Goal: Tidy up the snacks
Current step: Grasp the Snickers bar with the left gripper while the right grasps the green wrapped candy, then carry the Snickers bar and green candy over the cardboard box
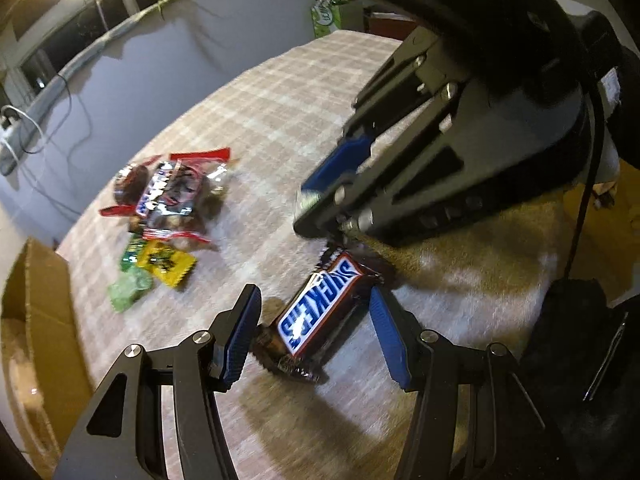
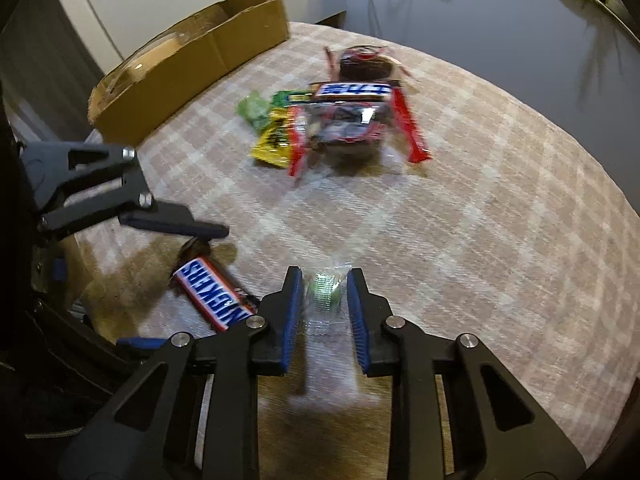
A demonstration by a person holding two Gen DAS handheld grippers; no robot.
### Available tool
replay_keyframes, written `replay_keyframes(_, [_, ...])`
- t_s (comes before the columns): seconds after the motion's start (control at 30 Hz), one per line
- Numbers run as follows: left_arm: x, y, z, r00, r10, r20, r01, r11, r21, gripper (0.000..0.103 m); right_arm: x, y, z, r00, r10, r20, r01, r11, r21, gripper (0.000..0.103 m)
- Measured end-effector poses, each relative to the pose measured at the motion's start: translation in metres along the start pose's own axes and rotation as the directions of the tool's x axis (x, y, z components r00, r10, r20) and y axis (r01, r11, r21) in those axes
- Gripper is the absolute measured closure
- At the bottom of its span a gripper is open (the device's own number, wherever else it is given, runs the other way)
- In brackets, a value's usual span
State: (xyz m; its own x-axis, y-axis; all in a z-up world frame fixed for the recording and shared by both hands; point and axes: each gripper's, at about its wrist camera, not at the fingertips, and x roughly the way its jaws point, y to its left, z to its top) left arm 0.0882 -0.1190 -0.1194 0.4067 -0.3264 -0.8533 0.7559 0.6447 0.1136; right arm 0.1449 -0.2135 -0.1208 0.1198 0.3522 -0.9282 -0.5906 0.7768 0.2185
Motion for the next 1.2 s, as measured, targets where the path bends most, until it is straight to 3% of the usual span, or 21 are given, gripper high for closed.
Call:
replay_keyframes(0.2, [0.002, 0.009, 0.000, 0.998, -0.063, 0.016, 0.064, 0.995, -0.079, 0.066, -0.006, -0.023, -0.007, 1.000, -0.014, 0.016, 0.013, 0.998, 0.065, 0.079])
replay_keyframes(0.4, [-0.003, 0.012, -0.008, 0.999, -0.033, 0.042, 0.039, 0.989, -0.146, 0.076, -0.009, -0.026, -0.009, 0.999, -0.025, 0.033, 0.022, 0.996, 0.083, 0.079])
replay_keyframes(0.83, [-0.034, 0.050, -0.026, 0.994, 0.038, 0.105, -0.003, 0.949, -0.314, 0.076, -0.024, -0.007, 0.005, 0.995, -0.040, 0.091, 0.035, 0.998, 0.050, 0.079])
replay_keyframes(1.2, [-0.079, 0.107, -0.045, 0.975, 0.162, 0.155, -0.078, 0.895, -0.440, 0.076, -0.040, 0.026, 0.046, 0.985, -0.005, 0.175, 0.006, 1.000, -0.004, 0.079])
